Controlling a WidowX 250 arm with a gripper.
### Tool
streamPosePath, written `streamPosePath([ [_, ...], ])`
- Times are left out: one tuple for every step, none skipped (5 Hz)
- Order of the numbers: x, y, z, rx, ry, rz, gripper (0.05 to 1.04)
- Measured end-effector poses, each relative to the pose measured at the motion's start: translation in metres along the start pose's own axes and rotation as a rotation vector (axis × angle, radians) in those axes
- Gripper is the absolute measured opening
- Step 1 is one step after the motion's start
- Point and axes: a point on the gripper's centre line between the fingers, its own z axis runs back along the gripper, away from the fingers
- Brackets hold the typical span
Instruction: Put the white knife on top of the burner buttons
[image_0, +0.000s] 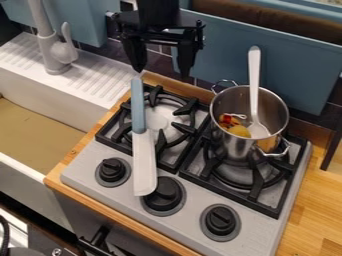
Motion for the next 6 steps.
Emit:
streamPosePath([
  [-0.003, 0.0, -0.008, 0.002, 0.028, 0.002, 0.999],
  [0.004, 0.012, -0.016, 0.009, -0.005, 0.042, 0.999],
  [0.013, 0.03, -0.024, 0.017, -0.037, 0.081, 0.999],
  [0.018, 0.043, -0.033, 0.015, -0.065, 0.141, 0.999],
  [0.021, 0.051, -0.052, 0.056, -0.07, 0.212, 0.999],
  [0.027, 0.057, -0.062, 0.078, -0.106, 0.28, 0.999],
])
